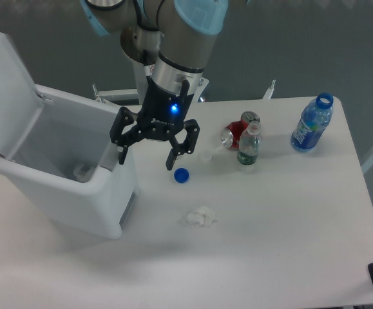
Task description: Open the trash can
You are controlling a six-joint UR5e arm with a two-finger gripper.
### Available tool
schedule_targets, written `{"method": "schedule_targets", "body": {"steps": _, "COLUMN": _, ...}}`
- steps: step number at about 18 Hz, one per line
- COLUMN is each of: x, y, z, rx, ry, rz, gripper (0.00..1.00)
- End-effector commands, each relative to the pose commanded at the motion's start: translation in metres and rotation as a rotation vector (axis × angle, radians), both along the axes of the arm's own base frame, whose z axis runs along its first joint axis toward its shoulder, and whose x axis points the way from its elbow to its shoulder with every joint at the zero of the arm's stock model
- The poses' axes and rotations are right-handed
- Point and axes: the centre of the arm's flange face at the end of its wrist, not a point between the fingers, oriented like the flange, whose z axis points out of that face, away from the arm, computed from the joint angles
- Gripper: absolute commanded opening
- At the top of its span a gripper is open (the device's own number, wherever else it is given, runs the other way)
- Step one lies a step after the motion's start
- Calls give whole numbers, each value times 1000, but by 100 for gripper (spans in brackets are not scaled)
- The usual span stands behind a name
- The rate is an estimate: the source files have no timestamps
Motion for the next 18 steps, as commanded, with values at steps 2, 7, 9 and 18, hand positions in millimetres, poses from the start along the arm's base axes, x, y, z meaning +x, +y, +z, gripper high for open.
{"method": "schedule_targets", "body": {"steps": 2, "x": -6, "y": 2, "z": 17, "rx": 22, "ry": 32, "rz": -3, "gripper": 100}}
{"method": "schedule_targets", "body": {"steps": 7, "x": -23, "y": -6, "z": 32, "rx": 37, "ry": 176, "rz": -121, "gripper": 100}}
{"method": "schedule_targets", "body": {"steps": 9, "x": -26, "y": -8, "z": 31, "rx": 9, "ry": 261, "rz": -195, "gripper": 100}}
{"method": "schedule_targets", "body": {"steps": 18, "x": -53, "y": -20, "z": 16, "rx": -237, "ry": 543, "rz": -386, "gripper": 100}}
